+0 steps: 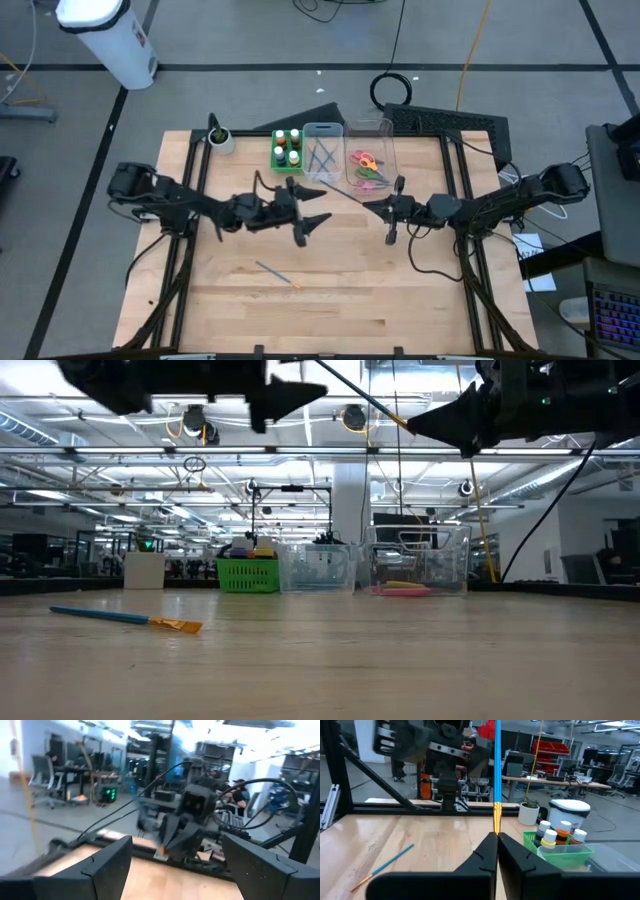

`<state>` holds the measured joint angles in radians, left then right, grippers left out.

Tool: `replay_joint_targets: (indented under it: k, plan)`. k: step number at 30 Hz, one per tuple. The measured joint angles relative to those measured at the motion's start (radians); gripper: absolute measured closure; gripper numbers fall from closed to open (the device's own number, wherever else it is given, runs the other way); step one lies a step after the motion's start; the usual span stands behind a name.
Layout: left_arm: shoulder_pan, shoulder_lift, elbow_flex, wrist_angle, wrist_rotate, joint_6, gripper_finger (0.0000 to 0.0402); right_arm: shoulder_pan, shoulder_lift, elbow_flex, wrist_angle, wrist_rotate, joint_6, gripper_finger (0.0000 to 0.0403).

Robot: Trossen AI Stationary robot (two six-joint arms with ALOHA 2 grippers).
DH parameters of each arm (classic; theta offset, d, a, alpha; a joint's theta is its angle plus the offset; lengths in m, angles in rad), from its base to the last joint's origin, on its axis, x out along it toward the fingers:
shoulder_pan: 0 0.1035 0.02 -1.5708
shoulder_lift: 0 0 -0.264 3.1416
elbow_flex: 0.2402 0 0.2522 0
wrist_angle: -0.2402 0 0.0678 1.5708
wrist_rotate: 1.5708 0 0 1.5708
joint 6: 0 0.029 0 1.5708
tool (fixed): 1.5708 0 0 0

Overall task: Pick & Place Paint Supplies
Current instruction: Put the blue paint brush into the white bin

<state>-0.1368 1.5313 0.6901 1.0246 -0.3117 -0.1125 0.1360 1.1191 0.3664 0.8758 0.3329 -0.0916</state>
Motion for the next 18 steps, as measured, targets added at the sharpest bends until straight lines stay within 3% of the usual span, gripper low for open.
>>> replay_joint_targets:
  k: [9,18]
  plan:
    - [0.029,0.119,0.165,-0.025,0.019,0.086,0.0085,0.018,0.000,0.000,-0.005,0.002,-0.002,0.0403]
    - [0.062,0.136,0.192,-0.042,0.018,0.064,0.0104,0.018,0.000,0.000,-0.009,0.002,-0.002,0.0403]
